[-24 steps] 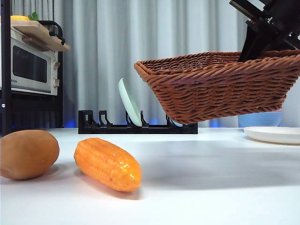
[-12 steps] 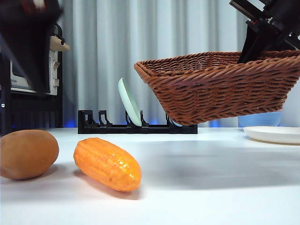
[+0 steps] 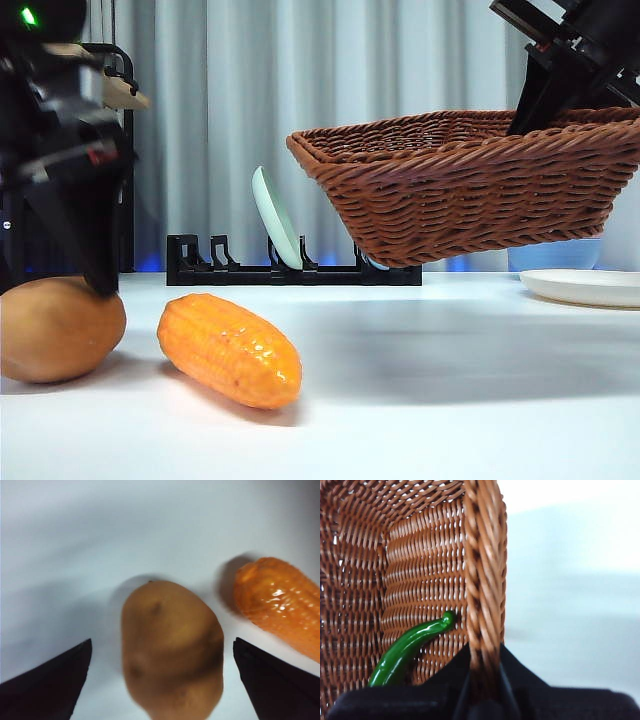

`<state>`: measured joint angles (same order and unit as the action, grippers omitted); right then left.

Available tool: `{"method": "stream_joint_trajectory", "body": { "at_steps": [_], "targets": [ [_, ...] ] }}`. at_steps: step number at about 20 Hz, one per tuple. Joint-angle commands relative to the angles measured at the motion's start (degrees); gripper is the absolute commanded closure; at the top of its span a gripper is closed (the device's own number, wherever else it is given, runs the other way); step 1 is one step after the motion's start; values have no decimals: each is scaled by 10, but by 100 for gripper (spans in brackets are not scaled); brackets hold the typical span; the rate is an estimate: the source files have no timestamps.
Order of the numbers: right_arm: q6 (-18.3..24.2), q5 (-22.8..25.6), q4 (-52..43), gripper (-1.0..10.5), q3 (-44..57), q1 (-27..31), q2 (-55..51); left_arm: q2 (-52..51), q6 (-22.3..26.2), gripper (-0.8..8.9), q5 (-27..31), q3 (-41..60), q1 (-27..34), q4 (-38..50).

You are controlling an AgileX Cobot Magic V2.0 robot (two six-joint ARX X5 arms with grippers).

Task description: Pick up the basket,pick up the corn from the table,pick up the potato from the table,pick up the cucumber from the table,put all items into the basket

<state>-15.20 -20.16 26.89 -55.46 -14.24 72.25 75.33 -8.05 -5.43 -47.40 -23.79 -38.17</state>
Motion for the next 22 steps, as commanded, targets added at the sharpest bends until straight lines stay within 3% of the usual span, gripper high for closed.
{"method": "stream_joint_trajectory", "body": {
  "at_steps": [1, 4, 5, 7, 8, 11, 14, 17, 22],
  "targets": [
    [-2, -5, -11, 962, -1, 0, -2, 39, 17, 340, -7, 5, 0, 17],
    [-2, -5, -10, 962, -1, 0, -2, 76, 18, 352, -5, 5, 0, 28],
    [-2, -5, -10, 962, -1, 0, -2, 83, 19, 426, -5, 5, 0, 28],
    [-2, -5, -11, 962, -1, 0, -2, 86, 30, 772, -6, 5, 0, 37],
    [-2, -5, -11, 962, -1, 0, -2, 81, 36, 816, -7, 5, 0, 41],
    [-4, -5, -11, 962, -1, 0, -2, 33, 36, 821, -30, 3, 0, 13],
    [-4, -5, -11, 962, -1, -1, -2, -68, 37, 821, -134, -15, -5, -40],
    [-11, -5, -11, 962, -1, -5, -2, -167, 34, 820, -234, -49, -19, -7],
    [-24, -5, -11, 963, -1, -52, -1, -195, -46, 821, -199, -63, -72, 167]
  ]
}}
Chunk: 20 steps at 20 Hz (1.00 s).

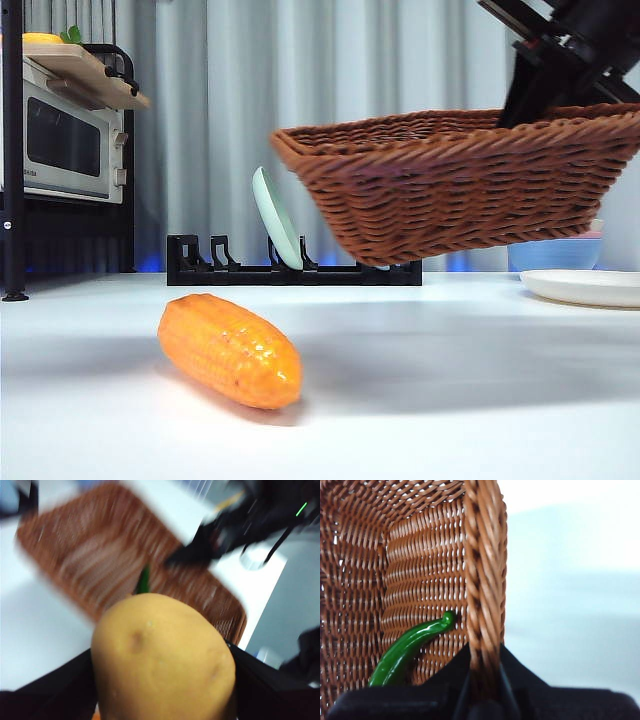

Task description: Pick up the basket,pick up the corn from the table,pick up the potato from the table,pick up the cucumber from the table,put all items into the basket

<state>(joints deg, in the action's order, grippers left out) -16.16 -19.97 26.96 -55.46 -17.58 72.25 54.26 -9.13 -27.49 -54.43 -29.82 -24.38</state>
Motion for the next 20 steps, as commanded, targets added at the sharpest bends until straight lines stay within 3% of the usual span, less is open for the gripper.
{"method": "stream_joint_trajectory", "body": {
  "at_steps": [1, 5, 8, 10, 11, 13, 14, 20],
  "targets": [
    [-17, -7, -12, 963, -1, -34, -1, 26, -38, 821, 53, 7, -25, 48],
    [-25, -1, -12, 963, -1, -89, 0, 96, -40, 821, 193, 7, -73, 86],
    [-35, 40, -12, 963, -1, -123, 1, 141, -40, 817, 216, 7, -91, 98],
    [-40, 39, -12, 963, -1, -135, 1, 158, -35, 793, 217, 7, -104, 96],
    [-43, 39, -12, 963, -1, -138, 1, 165, -30, 708, 217, 7, -107, 93],
    [-46, 38, -12, 963, -1, -141, 1, 177, -30, 381, 221, 7, -108, 79],
    [-49, 38, -12, 962, -1, -141, 1, 183, -30, 317, 226, 7, -108, 69],
    [-50, 38, -12, 963, -1, -141, 1, 182, -31, 314, 229, 5, -107, 67]
  ]
}}
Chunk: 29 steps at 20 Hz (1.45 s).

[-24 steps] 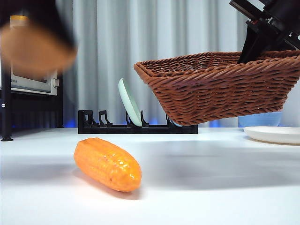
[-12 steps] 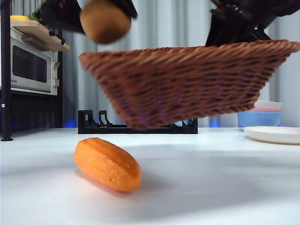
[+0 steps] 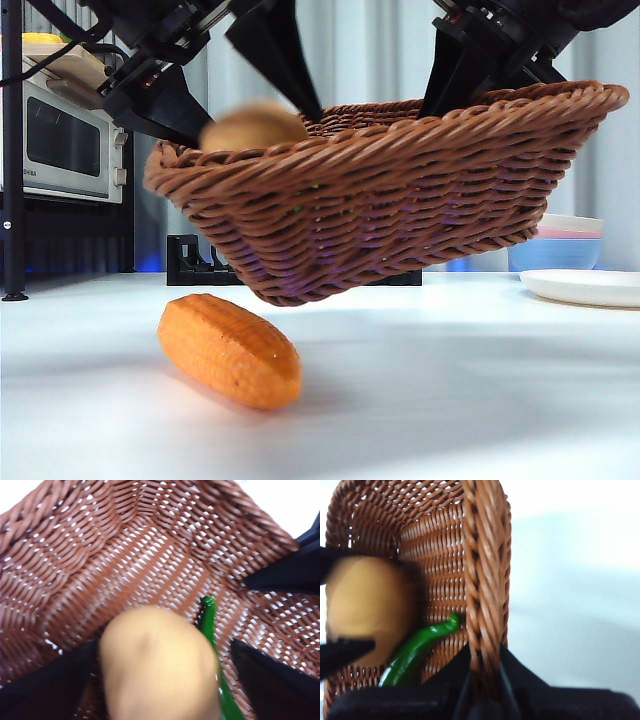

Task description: Pick up the basket,pick up the corn from the table,pick up the potato from the table,pick up the cucumber from the table,put all items into the basket

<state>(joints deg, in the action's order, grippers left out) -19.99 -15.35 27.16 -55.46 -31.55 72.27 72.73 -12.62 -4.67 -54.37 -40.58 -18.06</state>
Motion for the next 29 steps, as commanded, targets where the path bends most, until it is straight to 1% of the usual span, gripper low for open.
{"method": "stream_joint_trajectory", "body": {
  "at_steps": [1, 4, 6, 7, 10, 12, 15, 17, 19, 22, 23, 25, 27, 29],
  "targets": [
    [-12, -7, -14, 962, -1, -1, 1, -6, 4, 314, -1, -3, 0, -4],
    [-12, -5, -14, 963, -1, 1, 1, -22, 4, 314, -3, -54, -12, -70],
    [-11, 10, -14, 963, -1, 7, 1, -37, 7, 314, -3, -103, -24, -122],
    [-11, 21, -16, 962, -1, 12, 1, -47, 8, 314, -3, -133, -32, -146],
    [-11, 23, -29, 962, -1, 33, 1, -75, 8, 314, -3, -200, -65, -207],
    [-9, 23, -36, 963, -1, 58, 1, -97, 8, 314, -3, -211, -92, -242],
    [-7, 22, -50, 962, -1, 103, 1, -113, 9, 314, 8, -211, -127, -356],
    [-5, 21, -55, 962, -1, 139, 1, -113, 4, 314, 69, -208, -149, -434],
    [-5, 18, -56, 962, -1, 169, 1, -110, -31, 314, 136, -188, -171, -473],
    [4, 17, -56, 962, -1, 202, 0, -110, -114, 314, 223, -115, -188, -438],
    [5, 17, -55, 962, -1, 210, 0, -108, -126, 314, 225, -85, -187, -412],
    [10, 16, -55, 962, -1, 216, 0, -101, -143, 314, 206, -30, -185, -335],
    [12, 2, -55, 963, -1, 222, 0, -89, -161, 313, 186, 9, -176, -256],
    [14, 0, -55, 962, -1, 222, 0, -68, -159, 314, 156, 15, -156, -218]
  ]
}}
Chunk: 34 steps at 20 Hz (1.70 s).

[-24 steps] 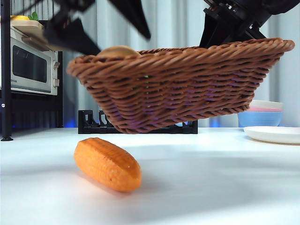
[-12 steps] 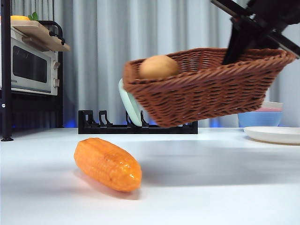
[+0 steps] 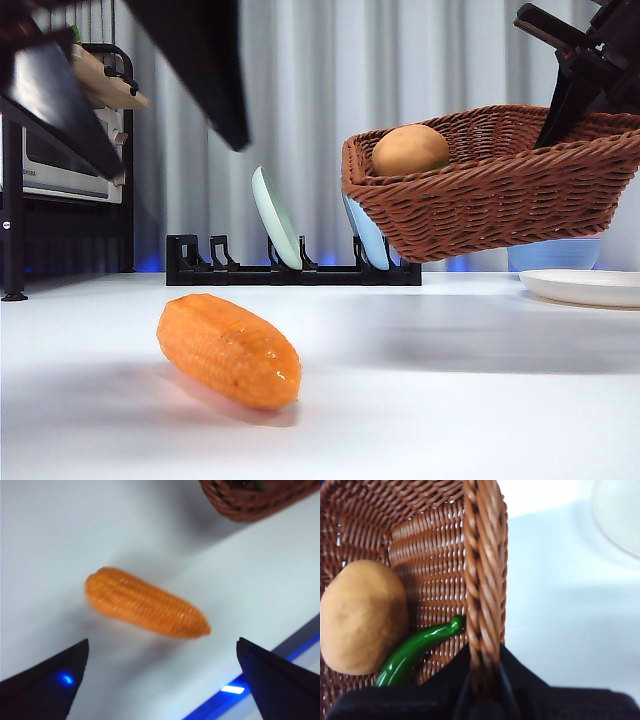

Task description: Pick up the basket,pick up the corn from the table,pick up the potato from the table,pick up the cucumber from the table,put all items into the basket

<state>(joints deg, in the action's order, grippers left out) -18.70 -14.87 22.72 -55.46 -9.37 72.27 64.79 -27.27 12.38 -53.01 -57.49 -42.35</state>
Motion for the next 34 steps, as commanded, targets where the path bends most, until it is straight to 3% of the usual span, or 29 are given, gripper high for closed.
{"method": "stream_joint_trajectory", "body": {
  "at_steps": [1, 5, 8, 12, 19, 20, 21, 22, 23, 26, 31, 34],
  "targets": [
    [2, -7, -10, 963, -1, 0, 0, 25, -10, 313, -37, 2, 26, 37],
    [3, -17, -5, 963, -1, 0, 0, 101, -5, 314, -92, 2, 89, 48],
    [7, -17, 4, 962, -1, 0, 0, 158, -3, 313, -99, 2, 120, 50],
    [8, -17, 6, 962, -1, 0, 0, 216, -2, 313, -132, 2, 134, 104],
    [12, -17, 15, 962, -1, 0, 0, 247, 5, 316, -119, 2, 137, 142],
    [12, -17, 15, 962, -1, 0, 0, 247, 9, 364, -106, 2, 138, 142],
    [12, -17, 15, 962, -1, 0, 0, 247, 25, 524, -91, 2, 138, 142],
    [12, -17, 15, 963, -1, 0, 0, 247, 47, 756, -83, 2, 138, 144],
    [12, -17, 16, 962, -1, 0, 0, 247, 59, 820, -80, 2, 138, 145],
    [12, -17, 15, 963, -1, 0, 0, 247, 87, 821, -85, 2, 138, 145],
    [12, -17, 18, 963, -1, 0, 0, 210, 196, 821, -209, -7, 138, 50],
    [12, -17, 18, 963, -1, 0, 0, 151, 286, 821, -388, -54, 137, -71]
  ]
}}
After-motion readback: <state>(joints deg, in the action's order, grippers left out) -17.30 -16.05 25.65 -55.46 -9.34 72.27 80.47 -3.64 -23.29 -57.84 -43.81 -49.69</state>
